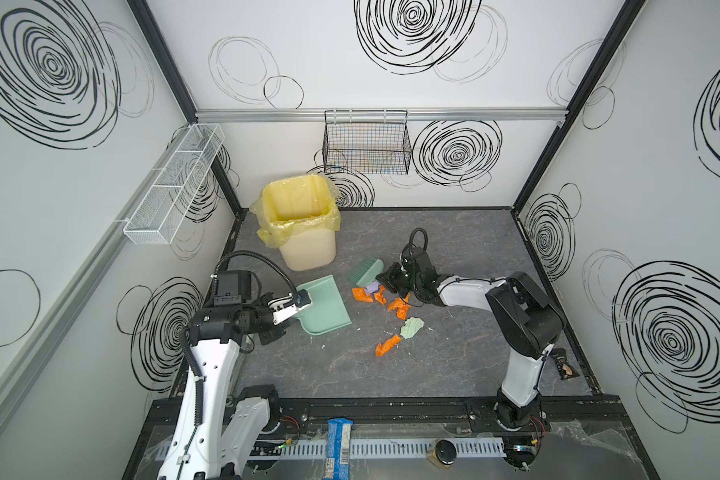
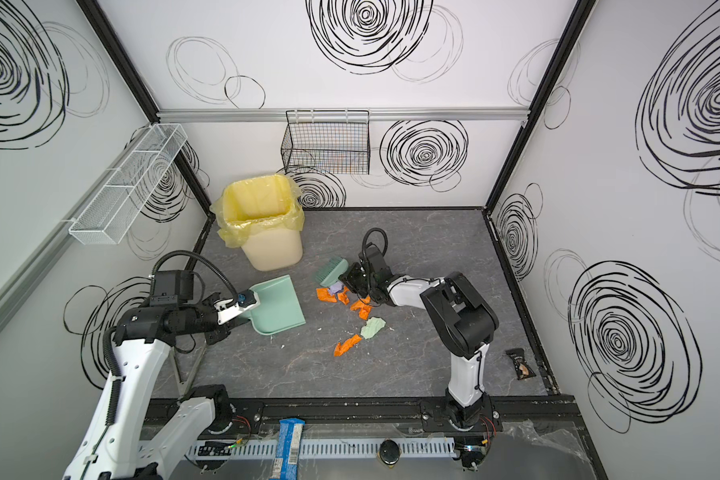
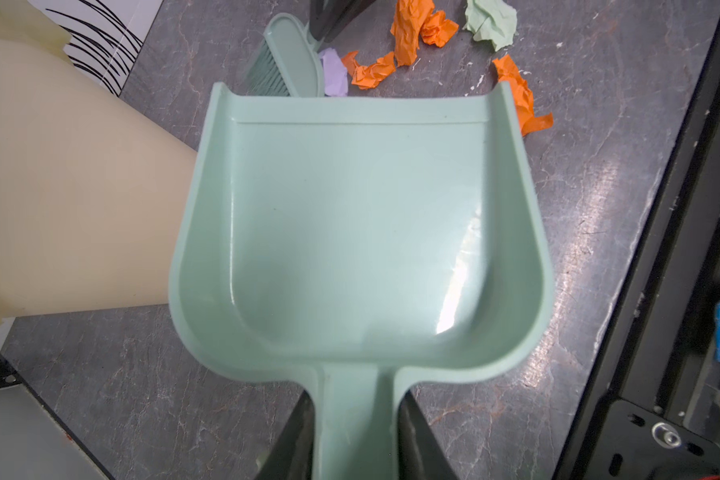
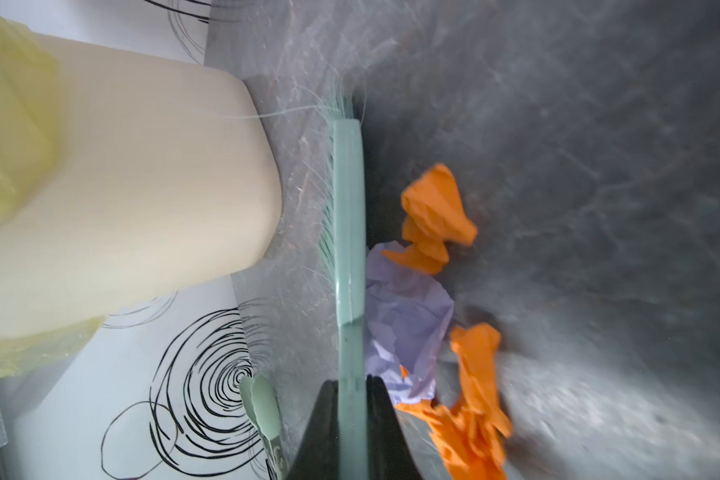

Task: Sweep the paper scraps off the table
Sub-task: 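Lower the empty dustpan to the table with left gripper while right brush advances, then sweep the remaining scraps together with the right gripper's brush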

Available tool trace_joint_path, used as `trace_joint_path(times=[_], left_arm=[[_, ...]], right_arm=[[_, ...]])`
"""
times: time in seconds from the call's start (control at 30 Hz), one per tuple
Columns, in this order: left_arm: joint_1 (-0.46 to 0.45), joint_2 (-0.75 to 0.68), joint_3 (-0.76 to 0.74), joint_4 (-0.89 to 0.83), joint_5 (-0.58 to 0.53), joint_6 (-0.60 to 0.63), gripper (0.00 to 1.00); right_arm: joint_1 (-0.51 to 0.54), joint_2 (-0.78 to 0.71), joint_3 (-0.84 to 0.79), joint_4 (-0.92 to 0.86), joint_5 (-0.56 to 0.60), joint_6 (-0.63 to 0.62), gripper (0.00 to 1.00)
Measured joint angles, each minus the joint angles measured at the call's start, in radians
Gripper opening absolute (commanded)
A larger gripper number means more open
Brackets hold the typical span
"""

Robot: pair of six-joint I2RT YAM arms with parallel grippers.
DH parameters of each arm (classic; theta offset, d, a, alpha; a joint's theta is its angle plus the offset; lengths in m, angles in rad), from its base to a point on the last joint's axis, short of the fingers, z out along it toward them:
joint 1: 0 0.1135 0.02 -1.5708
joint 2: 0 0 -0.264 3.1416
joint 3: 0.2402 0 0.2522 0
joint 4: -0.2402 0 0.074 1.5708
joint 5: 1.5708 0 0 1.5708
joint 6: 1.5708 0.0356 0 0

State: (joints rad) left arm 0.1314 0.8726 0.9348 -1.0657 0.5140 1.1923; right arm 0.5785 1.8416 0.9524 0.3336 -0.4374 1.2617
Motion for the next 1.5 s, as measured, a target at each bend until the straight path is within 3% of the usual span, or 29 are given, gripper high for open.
trace_joint_path(times=[0.2,0.5,0.8,0.97,1.23,1.37,1.5], left_arm=[[0.000,0.022,0.000,0.021,0.011,-0.007,0.00],[-0.004,0.036,-0.007,0.037,0.017,-0.019,0.00],[-0.070,0.054,-0.013,0.075,0.018,-0.066,0.00],[-0.126,0.056,-0.060,0.123,-0.002,-0.104,0.00],[-0.164,0.055,-0.174,0.178,-0.046,-0.135,0.00],[-0.164,0.038,-0.223,0.183,-0.064,-0.134,0.00],[-0.172,0.029,-0.269,0.184,-0.067,-0.114,0.00]], right_arm=[[0.000,-0.182,-0.145,-0.005,0.002,-0.020,0.00],[-0.011,-0.507,-0.391,-0.169,0.019,-0.103,0.00],[-0.035,-0.821,-0.396,-0.333,0.069,-0.130,0.00],[-0.084,-0.735,-0.274,-0.319,0.081,-0.145,0.00],[-0.110,-0.298,0.034,-0.259,0.021,-0.181,0.00],[-0.093,-0.204,0.034,-0.240,-0.015,-0.193,0.00],[-0.088,-0.231,-0.053,-0.241,-0.037,-0.219,0.00]])
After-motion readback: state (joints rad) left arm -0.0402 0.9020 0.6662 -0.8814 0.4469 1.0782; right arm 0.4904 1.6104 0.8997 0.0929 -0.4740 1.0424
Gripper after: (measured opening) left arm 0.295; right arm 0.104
